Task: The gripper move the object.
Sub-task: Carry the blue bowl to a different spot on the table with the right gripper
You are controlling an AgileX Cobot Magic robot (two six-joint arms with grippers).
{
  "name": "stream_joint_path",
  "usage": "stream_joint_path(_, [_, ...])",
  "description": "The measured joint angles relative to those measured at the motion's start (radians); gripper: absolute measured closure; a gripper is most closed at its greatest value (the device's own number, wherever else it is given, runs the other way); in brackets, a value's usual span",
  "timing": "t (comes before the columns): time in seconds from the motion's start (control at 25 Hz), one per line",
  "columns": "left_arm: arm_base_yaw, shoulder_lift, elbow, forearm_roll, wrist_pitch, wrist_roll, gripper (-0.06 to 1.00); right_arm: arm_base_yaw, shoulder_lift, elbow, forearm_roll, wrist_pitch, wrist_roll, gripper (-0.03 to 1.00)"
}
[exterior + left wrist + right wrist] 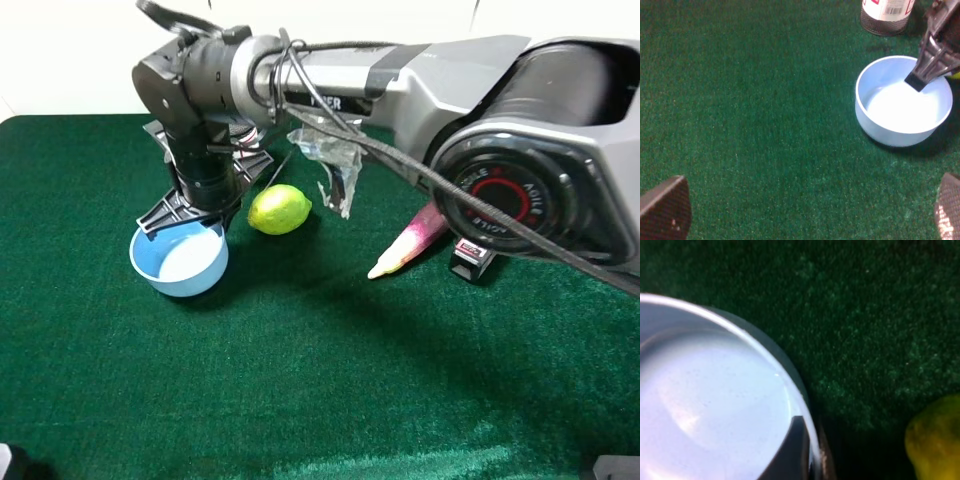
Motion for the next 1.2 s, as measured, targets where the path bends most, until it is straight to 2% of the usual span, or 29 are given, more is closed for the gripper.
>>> stream_joint_path(0.24, [0.0, 0.0, 0.0, 0.0, 0.0, 0.0, -0.05, 0.0, 0.003, 0.0, -0.003, -0.001, 0.0, 0.99])
stream_joint_path(0.32, [0.0, 0.0, 0.0, 0.0, 0.0, 0.0, -0.05, 0.0, 0.003, 0.0, -0.008, -0.001, 0.0, 0.94])
stream_joint_path(0.36, [0.0, 0.0, 0.0, 0.0, 0.0, 0.0, -0.05, 0.0, 0.003, 0.0, -0.01, -0.001, 0.0, 0.89])
stream_joint_path(0.44, [0.0, 0.0, 0.0, 0.0, 0.0, 0.0, -0.05, 0.0, 0.003, 0.0, -0.013, -0.001, 0.0, 0.71])
stream_joint_path(0.52, [0.0, 0.0, 0.0, 0.0, 0.0, 0.0, -0.05, 0.0, 0.003, 0.0, -0.014, -0.001, 0.0, 0.47])
stream_joint_path(0.6, [0.0, 0.0, 0.0, 0.0, 0.0, 0.0, -0.05, 0.0, 0.003, 0.0, -0.013, -0.001, 0.0, 0.34])
stream_joint_path(0.72, [0.0, 0.0, 0.0, 0.0, 0.0, 0.0, -0.05, 0.0, 0.003, 0.0, -0.013, -0.001, 0.0, 0.29])
stream_joint_path(0.96, [0.0, 0.0, 0.0, 0.0, 0.0, 0.0, -0.05, 0.0, -0.017, -0.011, -0.014, 0.026, 0.0, 0.27])
stream_joint_path(1.2, [0.0, 0.0, 0.0, 0.0, 0.0, 0.0, -0.05, 0.0, -0.038, -0.11, -0.003, 0.165, -0.034, 0.27])
